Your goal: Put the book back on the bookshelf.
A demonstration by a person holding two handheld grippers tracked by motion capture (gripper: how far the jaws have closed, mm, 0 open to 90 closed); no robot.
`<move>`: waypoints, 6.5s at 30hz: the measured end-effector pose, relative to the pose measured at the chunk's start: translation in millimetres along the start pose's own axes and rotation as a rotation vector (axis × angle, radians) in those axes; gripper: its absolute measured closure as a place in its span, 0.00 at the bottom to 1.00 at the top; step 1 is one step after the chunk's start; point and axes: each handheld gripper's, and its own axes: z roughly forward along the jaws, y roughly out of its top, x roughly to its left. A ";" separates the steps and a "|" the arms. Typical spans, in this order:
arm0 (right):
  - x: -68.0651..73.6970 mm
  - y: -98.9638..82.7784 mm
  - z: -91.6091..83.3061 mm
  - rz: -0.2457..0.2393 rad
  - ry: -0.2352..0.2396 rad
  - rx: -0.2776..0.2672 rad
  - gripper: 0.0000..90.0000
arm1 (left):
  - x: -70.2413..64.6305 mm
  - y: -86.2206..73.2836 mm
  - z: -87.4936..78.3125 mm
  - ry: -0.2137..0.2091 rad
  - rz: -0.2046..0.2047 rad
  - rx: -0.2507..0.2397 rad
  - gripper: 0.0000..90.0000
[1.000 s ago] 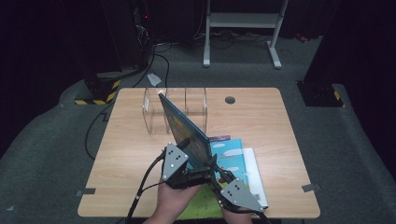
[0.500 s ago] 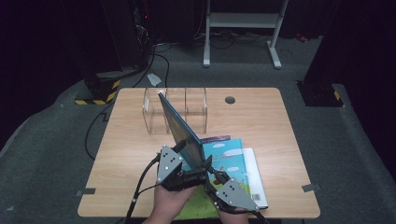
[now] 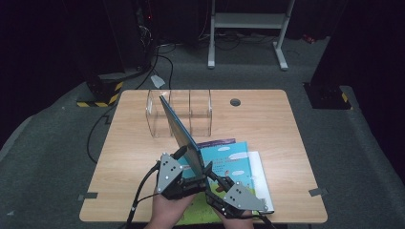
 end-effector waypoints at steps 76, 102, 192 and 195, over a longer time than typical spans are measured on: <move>-113.6 -48.9 -81.3 0.140 -0.397 0.106 0.73 | 35.1 -8.8 -51.7 0.064 0.047 0.034 0.35; -121.6 -43.5 -71.8 0.157 -0.377 0.070 0.75 | 41.3 -8.7 -72.4 0.126 0.040 0.013 0.70; -143.1 -62.2 -69.3 0.198 -0.508 0.380 0.56 | 106.5 -50.8 -68.8 0.249 0.002 -0.017 0.89; -144.9 -68.3 -74.4 0.230 -0.527 0.368 0.54 | 108.0 -50.2 -66.4 0.249 0.010 0.002 0.88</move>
